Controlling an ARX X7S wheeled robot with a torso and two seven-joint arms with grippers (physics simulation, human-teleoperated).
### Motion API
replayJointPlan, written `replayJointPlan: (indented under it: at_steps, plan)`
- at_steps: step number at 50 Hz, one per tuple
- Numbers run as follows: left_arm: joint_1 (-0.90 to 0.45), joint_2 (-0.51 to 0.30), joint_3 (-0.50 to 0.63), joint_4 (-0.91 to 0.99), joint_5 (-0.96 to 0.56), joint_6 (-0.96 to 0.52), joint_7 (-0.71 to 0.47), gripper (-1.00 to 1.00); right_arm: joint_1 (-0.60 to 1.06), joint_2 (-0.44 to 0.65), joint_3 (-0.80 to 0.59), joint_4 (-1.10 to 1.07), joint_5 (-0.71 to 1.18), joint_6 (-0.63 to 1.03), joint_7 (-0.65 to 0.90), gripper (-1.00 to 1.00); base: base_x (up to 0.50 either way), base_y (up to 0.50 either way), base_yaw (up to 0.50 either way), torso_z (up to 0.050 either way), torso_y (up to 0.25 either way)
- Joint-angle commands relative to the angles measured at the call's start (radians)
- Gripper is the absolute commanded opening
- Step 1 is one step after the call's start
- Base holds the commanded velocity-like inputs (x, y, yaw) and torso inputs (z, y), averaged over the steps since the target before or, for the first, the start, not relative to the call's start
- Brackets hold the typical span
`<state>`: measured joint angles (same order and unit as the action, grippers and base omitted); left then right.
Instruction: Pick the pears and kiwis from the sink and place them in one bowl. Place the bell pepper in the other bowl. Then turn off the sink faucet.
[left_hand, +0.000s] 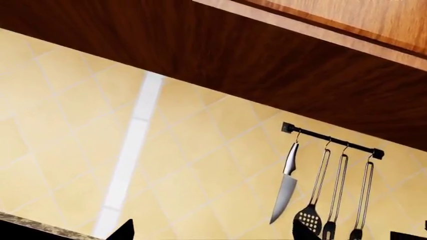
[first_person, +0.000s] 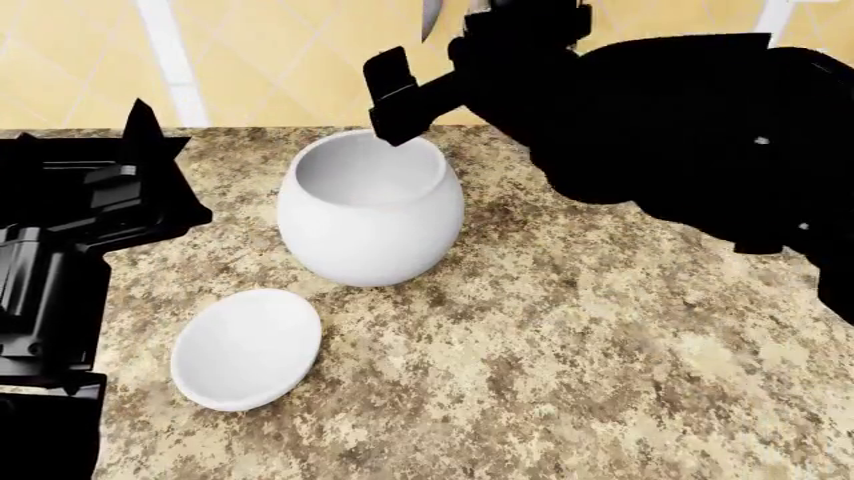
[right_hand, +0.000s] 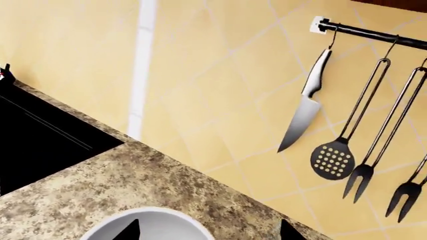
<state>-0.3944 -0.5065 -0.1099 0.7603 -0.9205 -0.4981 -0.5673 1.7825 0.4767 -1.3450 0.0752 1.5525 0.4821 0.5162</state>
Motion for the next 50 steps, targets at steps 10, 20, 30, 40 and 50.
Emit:
replayJointPlan:
  at_steps: [10, 20, 30, 40, 50]
  plan:
    - [0.009, 0.014, 0.034, 0.01, 0.085, 0.05, 0.027, 1.0, -0.266, 0.392, 0.042, -0.758, -0.304, -0.257, 0.461, 1.0, 0.0, 0.0, 0.0, 0.0, 0.0]
    - [0.01, 0.013, 0.068, 0.025, 0.114, 0.051, 0.036, 1.0, -0.493, 0.469, -0.007, -0.813, -0.576, -0.432, 0.493, 1.0, -0.35, 0.01, 0.0, 0.0, 0.0]
    - [0.019, 0.016, 0.116, 0.045, 0.165, 0.053, 0.041, 1.0, -0.602, 0.498, -0.023, -0.78, -0.698, -0.525, 0.516, 1.0, -0.45, 0.17, 0.0, 0.0, 0.0]
    - [0.025, 0.007, 0.105, 0.051, 0.152, 0.055, 0.037, 1.0, -0.604, 0.484, -0.034, -0.797, -0.734, -0.495, 0.535, 1.0, 0.01, 0.5, 0.0, 0.0, 0.0]
    - [0.027, 0.005, 0.11, 0.061, 0.148, 0.054, 0.032, 1.0, -0.607, 0.483, -0.027, -0.802, -0.733, -0.504, 0.534, 1.0, 0.01, 0.5, 0.0, 0.0, 0.0]
